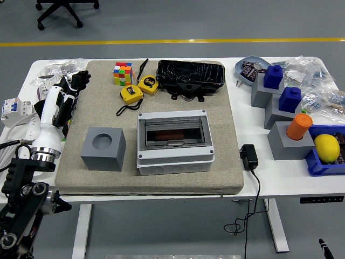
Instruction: Fetch the battery,place it into the box,close the lid of the box
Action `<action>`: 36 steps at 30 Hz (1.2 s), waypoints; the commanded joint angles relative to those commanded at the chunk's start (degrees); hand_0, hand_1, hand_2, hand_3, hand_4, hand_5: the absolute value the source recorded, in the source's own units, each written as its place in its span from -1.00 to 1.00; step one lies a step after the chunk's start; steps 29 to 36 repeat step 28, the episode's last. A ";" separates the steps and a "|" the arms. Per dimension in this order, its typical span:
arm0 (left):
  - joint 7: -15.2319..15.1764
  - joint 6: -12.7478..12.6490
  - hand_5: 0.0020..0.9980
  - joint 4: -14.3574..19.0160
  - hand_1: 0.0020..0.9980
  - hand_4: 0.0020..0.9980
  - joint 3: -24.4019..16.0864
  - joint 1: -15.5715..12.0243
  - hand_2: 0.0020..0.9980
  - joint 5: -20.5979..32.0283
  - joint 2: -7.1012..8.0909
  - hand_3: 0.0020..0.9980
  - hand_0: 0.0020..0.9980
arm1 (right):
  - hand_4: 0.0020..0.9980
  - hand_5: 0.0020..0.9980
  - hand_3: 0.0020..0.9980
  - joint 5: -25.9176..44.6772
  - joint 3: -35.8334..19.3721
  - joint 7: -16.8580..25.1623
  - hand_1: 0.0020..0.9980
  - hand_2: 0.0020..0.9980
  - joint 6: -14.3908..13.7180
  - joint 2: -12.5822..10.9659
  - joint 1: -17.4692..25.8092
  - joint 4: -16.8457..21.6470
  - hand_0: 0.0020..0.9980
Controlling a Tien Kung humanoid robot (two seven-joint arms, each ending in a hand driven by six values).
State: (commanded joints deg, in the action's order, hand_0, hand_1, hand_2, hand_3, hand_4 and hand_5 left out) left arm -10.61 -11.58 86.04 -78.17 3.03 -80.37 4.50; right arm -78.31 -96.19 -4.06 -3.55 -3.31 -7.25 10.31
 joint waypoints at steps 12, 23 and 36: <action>0.35 4.22 1.00 -0.65 1.00 1.00 -1.01 0.00 0.89 0.06 -0.14 0.96 1.00 | 1.00 1.00 0.82 -3.45 -0.91 0.20 0.91 0.79 -0.74 0.33 -0.14 0.00 1.00; -0.45 2.68 1.00 -0.36 1.00 1.00 -1.60 -0.22 0.94 -0.42 -0.46 0.55 1.00 | 1.00 1.00 0.70 -3.98 -2.13 0.75 0.83 0.70 -1.49 0.40 -0.06 0.00 1.00; -0.74 3.03 1.00 -0.61 1.00 1.00 -1.57 -0.26 0.94 0.79 -0.46 0.55 1.00 | 1.00 1.00 0.70 -3.83 -2.21 0.92 0.83 0.70 -1.79 0.46 -0.05 0.00 1.00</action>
